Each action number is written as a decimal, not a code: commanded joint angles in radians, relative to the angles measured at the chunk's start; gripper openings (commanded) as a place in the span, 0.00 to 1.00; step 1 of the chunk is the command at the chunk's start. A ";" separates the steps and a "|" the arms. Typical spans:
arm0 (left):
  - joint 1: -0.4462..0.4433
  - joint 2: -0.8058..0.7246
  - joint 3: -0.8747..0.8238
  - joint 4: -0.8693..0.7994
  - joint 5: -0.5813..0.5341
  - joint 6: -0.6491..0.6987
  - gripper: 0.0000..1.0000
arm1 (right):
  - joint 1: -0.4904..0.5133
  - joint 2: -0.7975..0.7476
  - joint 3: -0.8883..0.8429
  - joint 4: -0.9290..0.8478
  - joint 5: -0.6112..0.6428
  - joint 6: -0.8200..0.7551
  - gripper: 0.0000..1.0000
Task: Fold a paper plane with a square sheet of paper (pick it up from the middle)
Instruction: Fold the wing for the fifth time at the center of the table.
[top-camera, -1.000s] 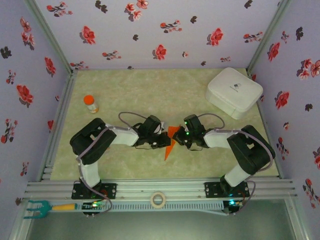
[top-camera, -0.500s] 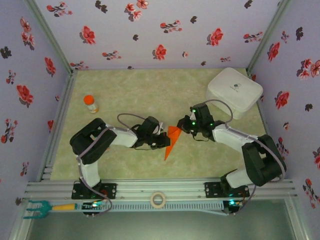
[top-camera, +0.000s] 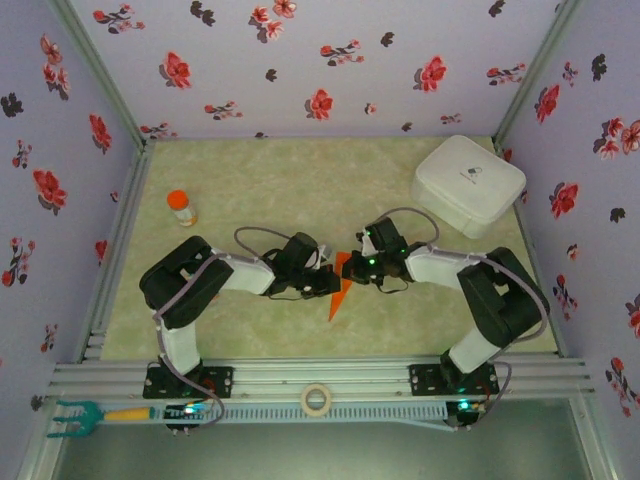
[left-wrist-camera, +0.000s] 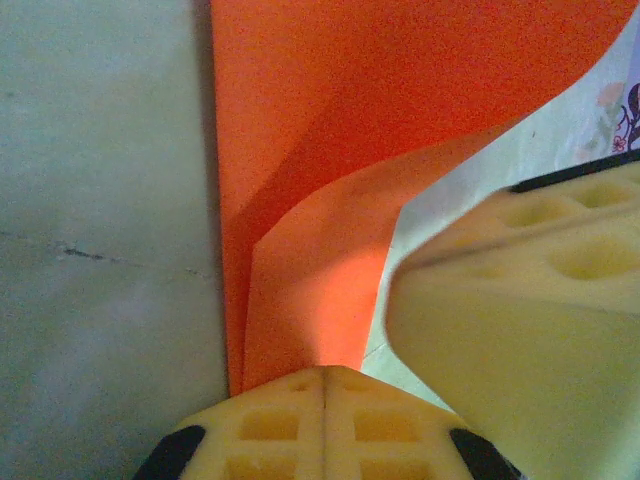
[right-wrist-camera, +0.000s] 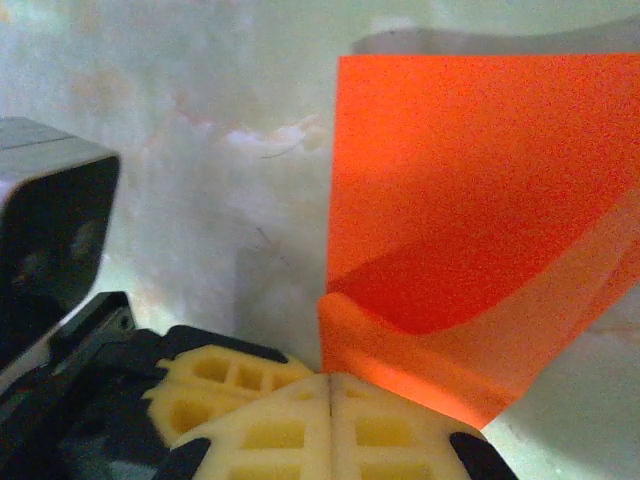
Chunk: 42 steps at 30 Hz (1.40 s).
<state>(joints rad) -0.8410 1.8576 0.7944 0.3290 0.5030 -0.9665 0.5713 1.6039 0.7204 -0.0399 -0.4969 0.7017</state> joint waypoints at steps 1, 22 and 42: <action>0.008 0.043 -0.047 -0.145 -0.026 0.020 0.00 | -0.004 0.039 0.016 -0.015 0.023 -0.041 0.03; 0.008 0.076 -0.064 -0.184 -0.024 0.051 0.00 | -0.198 0.129 0.005 0.128 -0.004 0.022 0.05; 0.003 0.021 -0.108 -0.150 -0.030 0.038 0.00 | -0.277 0.176 0.089 0.067 0.018 0.030 0.06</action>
<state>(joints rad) -0.8368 1.8580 0.7498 0.4191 0.5255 -0.9565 0.2989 1.7664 0.8055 0.0578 -0.5022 0.7330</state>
